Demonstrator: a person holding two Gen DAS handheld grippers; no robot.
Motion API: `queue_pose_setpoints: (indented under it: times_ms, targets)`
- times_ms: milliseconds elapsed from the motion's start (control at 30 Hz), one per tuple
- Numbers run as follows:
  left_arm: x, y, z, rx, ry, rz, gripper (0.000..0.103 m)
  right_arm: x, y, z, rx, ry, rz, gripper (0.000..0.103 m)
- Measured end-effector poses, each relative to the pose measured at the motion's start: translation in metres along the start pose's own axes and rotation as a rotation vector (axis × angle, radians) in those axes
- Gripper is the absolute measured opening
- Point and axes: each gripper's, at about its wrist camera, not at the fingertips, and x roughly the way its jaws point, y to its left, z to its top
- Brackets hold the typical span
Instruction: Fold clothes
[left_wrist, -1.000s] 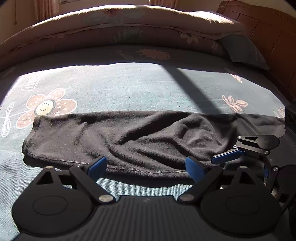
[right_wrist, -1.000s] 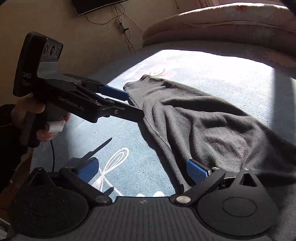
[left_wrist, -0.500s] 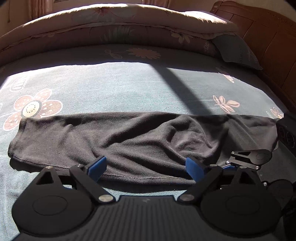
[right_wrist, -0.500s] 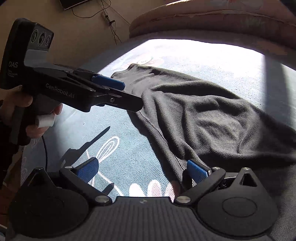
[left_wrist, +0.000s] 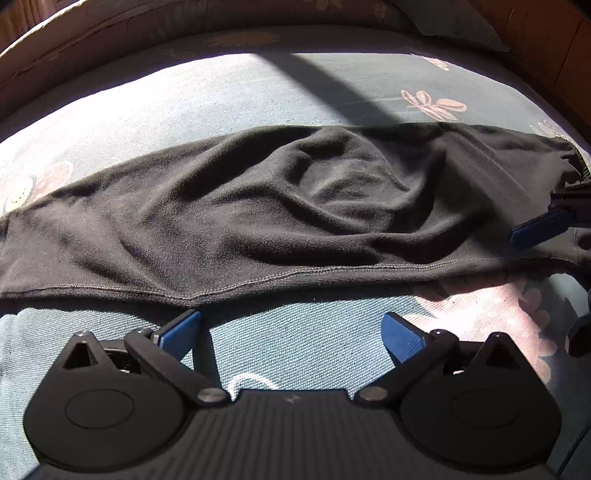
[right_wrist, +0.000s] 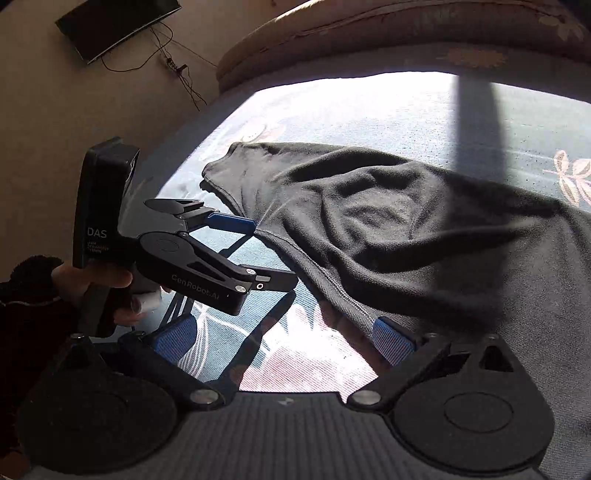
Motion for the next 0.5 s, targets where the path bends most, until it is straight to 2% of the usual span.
queue_pose_setpoints:
  times_ms: [133,233,367,500]
  targets:
    - [-0.022,-0.017,-0.002,0.030,-0.001,0.060,0.102,-0.049,-0.008,-0.021,0.085,-0.077,-0.071,0.103]
    - [-0.041,-0.042,0.006,0.088,-0.040,0.068,0.102,-0.093,-0.009,-0.043,0.112,-0.142,-0.195,0.103]
    - [-0.061,-0.092,0.020,0.179,-0.111,0.010,0.102,-0.144,-0.010,-0.082,0.143,-0.196,-0.355,0.103]
    - [-0.052,-0.144,0.044,0.229,-0.147,-0.057,0.102,-0.189,-0.020,-0.130,0.208,-0.223,-0.479,0.103]
